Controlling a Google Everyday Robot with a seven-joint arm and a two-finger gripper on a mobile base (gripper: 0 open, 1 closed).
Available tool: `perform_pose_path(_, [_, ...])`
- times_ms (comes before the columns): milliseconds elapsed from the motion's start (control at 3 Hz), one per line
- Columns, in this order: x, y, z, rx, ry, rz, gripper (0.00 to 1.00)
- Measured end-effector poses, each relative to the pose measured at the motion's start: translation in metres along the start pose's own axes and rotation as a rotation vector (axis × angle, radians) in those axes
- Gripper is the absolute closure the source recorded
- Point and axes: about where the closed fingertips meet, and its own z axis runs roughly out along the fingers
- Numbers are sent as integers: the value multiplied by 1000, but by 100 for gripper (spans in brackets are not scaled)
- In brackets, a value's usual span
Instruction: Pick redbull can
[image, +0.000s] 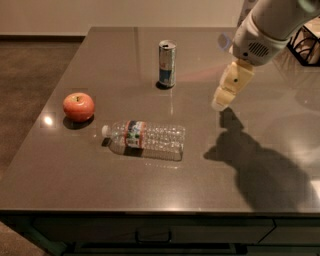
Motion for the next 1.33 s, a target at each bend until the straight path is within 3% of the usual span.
perform_pose_path(333, [-30,-38,35,69,-26,77,0])
perform_pose_path(1333, [-113,-92,103,117,-173,253,0])
